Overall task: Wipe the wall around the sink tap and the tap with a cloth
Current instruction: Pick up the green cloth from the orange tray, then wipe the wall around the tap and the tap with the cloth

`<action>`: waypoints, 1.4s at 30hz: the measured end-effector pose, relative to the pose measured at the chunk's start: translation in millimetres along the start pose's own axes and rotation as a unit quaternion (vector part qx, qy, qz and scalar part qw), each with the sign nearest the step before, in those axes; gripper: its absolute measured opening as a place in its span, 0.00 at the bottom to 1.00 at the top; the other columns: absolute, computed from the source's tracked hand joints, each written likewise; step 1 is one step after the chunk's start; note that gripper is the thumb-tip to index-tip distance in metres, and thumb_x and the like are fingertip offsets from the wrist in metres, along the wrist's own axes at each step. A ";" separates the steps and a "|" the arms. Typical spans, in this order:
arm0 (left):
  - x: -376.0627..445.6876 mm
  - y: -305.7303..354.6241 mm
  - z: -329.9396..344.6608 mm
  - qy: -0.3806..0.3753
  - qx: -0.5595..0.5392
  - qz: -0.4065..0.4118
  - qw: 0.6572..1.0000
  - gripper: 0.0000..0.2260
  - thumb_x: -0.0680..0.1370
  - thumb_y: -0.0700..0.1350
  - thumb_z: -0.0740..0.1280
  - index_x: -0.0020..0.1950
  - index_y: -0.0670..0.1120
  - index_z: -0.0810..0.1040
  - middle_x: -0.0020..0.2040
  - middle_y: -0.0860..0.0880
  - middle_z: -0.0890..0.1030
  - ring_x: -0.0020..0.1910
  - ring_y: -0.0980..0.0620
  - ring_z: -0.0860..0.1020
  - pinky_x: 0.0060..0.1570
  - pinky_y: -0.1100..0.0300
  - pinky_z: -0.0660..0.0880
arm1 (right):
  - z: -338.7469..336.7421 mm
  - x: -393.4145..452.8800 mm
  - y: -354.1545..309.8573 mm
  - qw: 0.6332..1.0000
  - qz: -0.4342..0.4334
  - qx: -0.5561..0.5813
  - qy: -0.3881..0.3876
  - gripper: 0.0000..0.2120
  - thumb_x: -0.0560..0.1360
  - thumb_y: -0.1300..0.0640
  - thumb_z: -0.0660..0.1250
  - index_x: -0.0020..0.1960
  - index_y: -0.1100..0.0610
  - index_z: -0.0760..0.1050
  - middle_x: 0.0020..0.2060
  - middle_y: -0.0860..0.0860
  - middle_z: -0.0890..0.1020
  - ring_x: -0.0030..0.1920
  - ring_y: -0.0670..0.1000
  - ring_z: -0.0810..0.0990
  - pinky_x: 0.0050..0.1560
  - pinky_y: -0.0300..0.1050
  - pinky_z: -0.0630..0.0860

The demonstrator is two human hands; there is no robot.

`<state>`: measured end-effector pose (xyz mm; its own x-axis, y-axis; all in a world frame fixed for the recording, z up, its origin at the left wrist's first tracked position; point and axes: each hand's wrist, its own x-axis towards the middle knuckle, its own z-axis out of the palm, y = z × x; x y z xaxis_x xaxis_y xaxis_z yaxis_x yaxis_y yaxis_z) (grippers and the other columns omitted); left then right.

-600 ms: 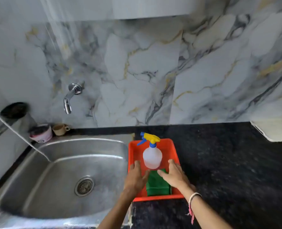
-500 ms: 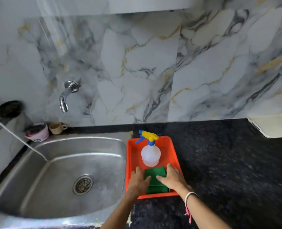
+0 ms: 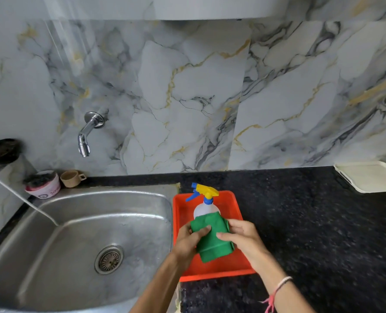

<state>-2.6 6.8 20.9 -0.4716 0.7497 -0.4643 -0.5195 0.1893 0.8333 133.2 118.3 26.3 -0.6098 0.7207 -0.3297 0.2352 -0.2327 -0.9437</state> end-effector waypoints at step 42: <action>230.5 477.6 -360.5 0.461 0.525 0.665 0.266 0.30 0.85 0.52 0.52 0.85 0.43 0.49 0.85 0.46 0.47 0.85 0.48 0.49 0.86 0.52 0.48 | 388.6 236.9 -299.7 0.757 -0.582 -0.292 0.057 0.35 0.67 0.75 0.63 0.72 0.56 0.76 0.67 0.48 0.80 0.69 0.50 0.74 0.75 0.38 0.67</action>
<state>-616.3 41.3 203.6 0.0334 0.2145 0.9761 0.7990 0.5810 -0.1550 -375.8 105.0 220.2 -0.6004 0.2751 0.7509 -0.0960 0.9074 -0.4092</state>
